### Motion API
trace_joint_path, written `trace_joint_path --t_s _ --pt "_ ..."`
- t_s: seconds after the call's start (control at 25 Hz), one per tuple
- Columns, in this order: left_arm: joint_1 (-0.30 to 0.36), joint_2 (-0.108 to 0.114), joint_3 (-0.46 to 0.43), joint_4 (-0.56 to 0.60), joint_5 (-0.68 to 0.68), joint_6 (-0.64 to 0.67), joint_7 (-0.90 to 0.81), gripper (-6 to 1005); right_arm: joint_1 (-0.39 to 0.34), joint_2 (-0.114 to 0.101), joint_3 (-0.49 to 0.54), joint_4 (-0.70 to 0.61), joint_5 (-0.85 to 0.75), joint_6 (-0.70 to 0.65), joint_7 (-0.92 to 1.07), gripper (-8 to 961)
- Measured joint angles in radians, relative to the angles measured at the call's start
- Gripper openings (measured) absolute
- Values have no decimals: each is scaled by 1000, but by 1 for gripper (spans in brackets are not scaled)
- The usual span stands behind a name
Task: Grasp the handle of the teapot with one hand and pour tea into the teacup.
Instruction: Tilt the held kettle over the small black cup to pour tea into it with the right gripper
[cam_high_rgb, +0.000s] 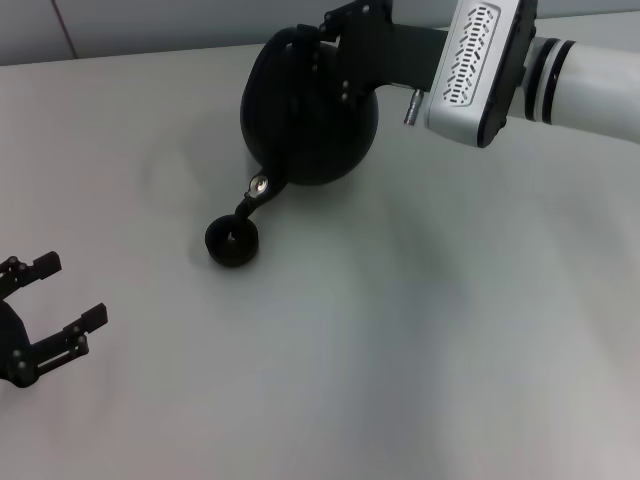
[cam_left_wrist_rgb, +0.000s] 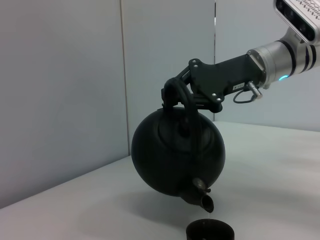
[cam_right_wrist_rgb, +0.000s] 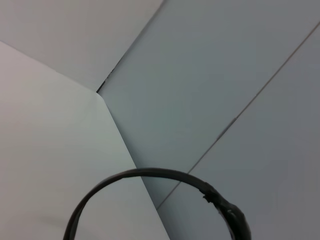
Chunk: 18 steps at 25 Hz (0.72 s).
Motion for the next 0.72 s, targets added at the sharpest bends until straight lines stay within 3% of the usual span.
trace_joint_path --t_s 0.36,0.72 --pt "-4 -4 -2 1 0 0 0 799 6 -1 -16 10 39 -1 14 79" --pt "-4 -2 -13 1 0 -2 0 800 -35 -22 5 -7 39 2 361 79"
